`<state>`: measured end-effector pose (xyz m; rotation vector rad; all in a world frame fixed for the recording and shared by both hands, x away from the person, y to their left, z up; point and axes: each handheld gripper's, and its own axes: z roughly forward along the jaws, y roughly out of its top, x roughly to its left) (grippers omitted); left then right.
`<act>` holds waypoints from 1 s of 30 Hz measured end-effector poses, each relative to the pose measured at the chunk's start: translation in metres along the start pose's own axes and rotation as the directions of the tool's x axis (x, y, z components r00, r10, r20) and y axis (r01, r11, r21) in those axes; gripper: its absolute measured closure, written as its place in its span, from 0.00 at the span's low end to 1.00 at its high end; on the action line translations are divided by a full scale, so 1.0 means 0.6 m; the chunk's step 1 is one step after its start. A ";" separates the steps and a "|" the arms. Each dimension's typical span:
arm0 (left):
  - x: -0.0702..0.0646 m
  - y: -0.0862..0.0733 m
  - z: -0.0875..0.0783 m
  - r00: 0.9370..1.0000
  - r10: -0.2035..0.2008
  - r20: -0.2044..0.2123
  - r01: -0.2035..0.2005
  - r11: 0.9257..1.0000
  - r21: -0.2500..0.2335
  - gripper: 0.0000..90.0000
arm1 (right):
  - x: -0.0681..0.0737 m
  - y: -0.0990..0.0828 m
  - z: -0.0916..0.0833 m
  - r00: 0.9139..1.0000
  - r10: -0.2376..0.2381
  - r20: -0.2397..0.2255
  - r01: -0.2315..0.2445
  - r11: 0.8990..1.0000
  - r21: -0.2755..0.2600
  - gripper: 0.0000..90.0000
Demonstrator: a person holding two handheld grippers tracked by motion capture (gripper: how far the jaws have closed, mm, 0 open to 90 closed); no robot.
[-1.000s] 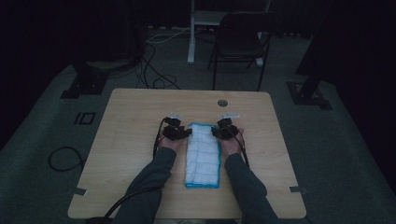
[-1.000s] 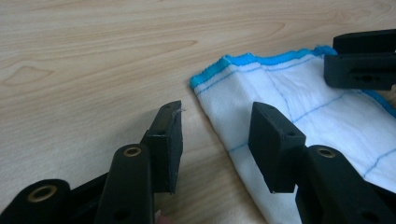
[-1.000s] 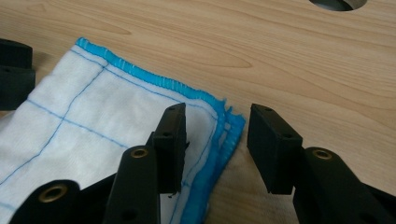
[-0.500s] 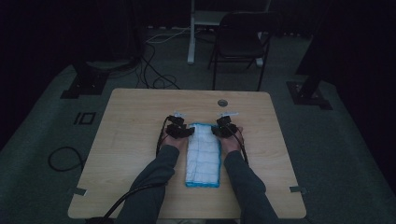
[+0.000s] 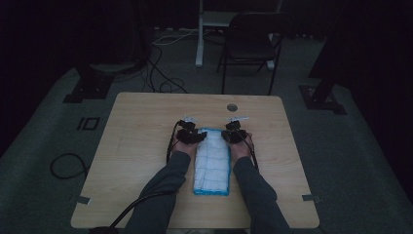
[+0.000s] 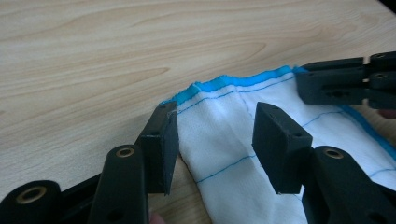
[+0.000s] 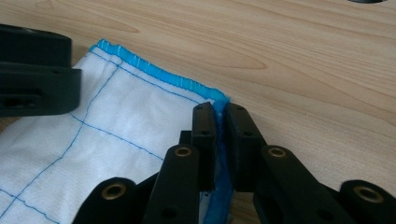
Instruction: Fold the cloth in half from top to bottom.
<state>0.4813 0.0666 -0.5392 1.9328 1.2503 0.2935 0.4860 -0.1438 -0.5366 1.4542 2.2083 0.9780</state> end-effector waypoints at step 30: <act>-0.003 0.001 -0.013 0.999 0.027 0.044 -0.032 0.994 0.104 0.93 | -0.001 -0.010 -0.018 0.999 0.014 -0.052 -0.015 1.000 -0.024 0.95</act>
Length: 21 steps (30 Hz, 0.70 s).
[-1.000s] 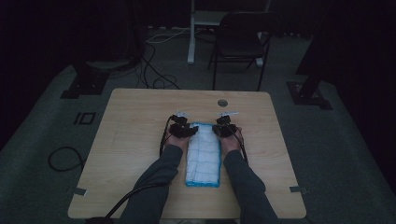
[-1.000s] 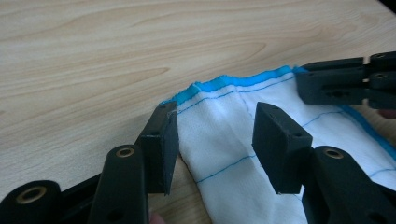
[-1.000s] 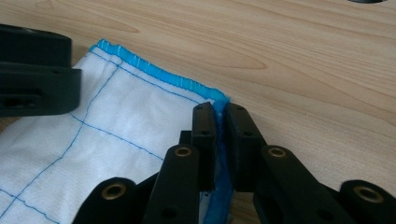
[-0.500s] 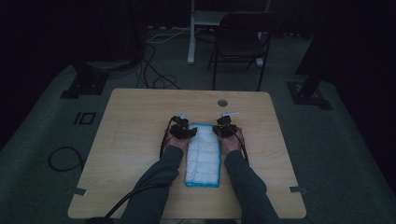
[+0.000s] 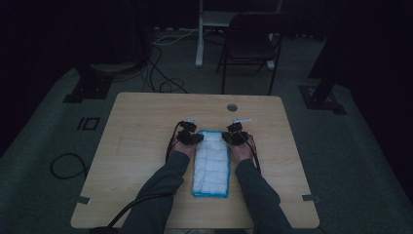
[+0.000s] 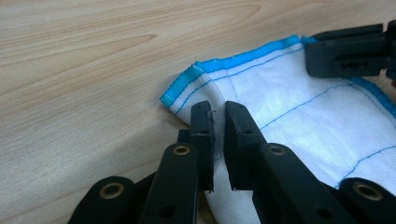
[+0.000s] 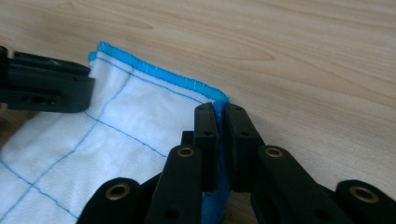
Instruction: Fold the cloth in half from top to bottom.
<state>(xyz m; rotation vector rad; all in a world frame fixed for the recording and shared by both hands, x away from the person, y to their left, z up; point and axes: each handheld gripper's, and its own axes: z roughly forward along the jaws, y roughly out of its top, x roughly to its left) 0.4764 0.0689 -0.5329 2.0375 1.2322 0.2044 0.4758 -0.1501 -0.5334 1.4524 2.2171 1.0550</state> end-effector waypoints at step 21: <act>0.000 0.009 -0.069 0.996 -0.013 0.086 0.027 0.987 -0.157 0.94 | 0.013 0.026 -0.061 0.998 -0.044 -0.051 0.037 0.991 -0.130 0.95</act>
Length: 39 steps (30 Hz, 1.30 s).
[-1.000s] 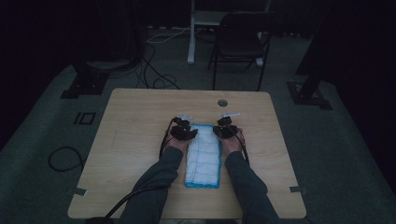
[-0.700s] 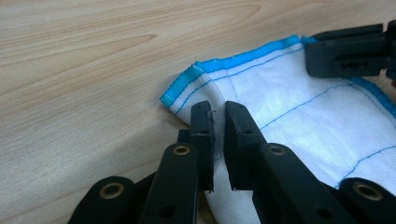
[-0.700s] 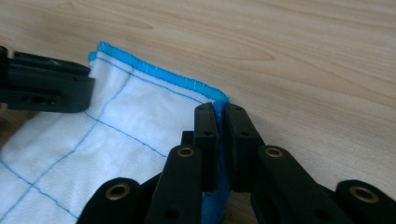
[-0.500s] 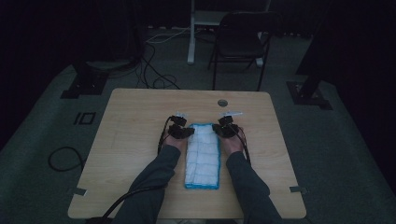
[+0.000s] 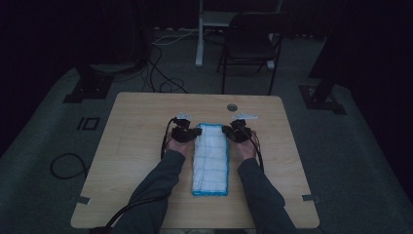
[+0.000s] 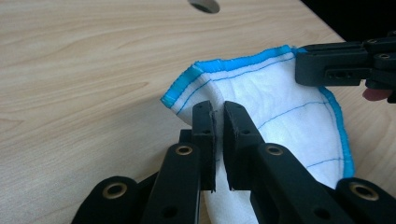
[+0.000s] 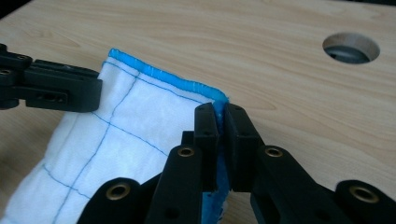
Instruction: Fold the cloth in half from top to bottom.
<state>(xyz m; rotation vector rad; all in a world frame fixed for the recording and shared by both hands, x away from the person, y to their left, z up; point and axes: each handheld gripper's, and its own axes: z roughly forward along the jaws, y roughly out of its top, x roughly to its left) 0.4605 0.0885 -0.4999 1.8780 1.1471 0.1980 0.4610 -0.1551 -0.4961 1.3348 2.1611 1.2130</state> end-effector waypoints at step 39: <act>-0.038 -0.048 -0.088 0.997 0.031 0.077 -0.022 0.994 -0.108 0.93 | 0.058 -0.031 -0.090 0.994 -0.093 -0.064 0.085 0.989 -0.120 0.95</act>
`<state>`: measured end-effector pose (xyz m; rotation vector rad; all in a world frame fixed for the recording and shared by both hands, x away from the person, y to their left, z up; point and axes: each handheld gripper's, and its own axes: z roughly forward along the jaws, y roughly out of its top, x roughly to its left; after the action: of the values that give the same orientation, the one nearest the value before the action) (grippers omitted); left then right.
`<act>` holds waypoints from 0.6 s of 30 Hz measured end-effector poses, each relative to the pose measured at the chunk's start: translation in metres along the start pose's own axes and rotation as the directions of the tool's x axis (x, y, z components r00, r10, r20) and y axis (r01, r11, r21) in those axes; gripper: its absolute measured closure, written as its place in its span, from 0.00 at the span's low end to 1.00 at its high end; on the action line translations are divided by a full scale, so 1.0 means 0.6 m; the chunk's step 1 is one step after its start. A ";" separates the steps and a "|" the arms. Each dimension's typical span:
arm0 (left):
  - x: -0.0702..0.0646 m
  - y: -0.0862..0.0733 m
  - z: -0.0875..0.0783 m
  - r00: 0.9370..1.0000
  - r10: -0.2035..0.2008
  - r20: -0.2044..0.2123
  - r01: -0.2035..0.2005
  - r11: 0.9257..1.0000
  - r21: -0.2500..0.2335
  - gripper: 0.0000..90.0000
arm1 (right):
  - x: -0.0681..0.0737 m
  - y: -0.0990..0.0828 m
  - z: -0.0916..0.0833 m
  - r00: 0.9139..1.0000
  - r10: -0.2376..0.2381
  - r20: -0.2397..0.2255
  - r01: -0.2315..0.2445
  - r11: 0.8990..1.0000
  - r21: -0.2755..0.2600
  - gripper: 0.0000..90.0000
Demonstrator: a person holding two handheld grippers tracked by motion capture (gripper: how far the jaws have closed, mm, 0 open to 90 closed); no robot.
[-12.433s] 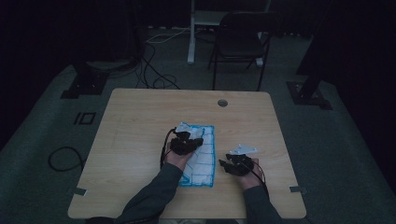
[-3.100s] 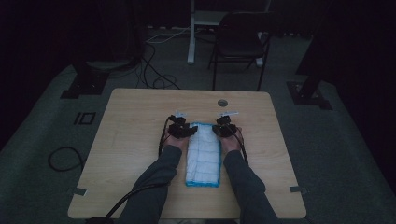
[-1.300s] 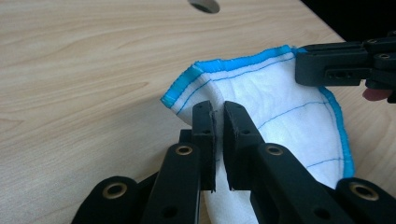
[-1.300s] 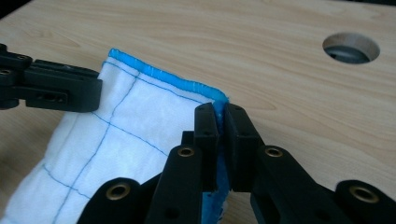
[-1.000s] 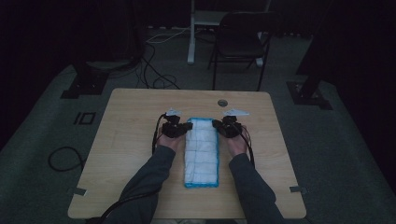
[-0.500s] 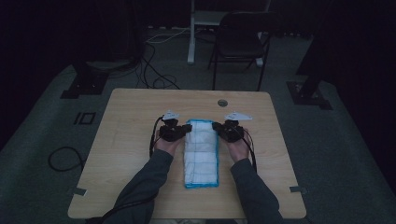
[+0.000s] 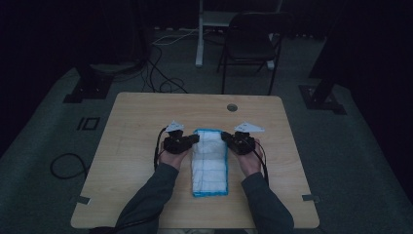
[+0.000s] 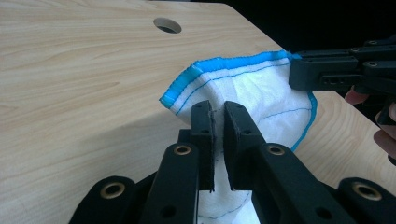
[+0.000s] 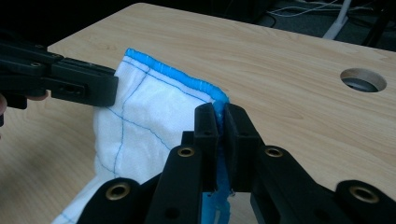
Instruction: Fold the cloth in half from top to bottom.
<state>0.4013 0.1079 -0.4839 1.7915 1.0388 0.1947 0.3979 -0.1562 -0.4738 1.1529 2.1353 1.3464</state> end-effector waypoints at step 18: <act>-0.017 -0.024 -0.026 1.000 -0.011 0.028 0.012 1.000 -0.028 0.92 | 0.020 -0.022 -0.025 1.000 -0.001 -0.024 0.001 1.000 -0.024 0.95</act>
<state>0.3787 0.1128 -0.4851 1.7582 1.0214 0.1760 0.3747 -0.1581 -0.4768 1.1320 2.1302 1.3884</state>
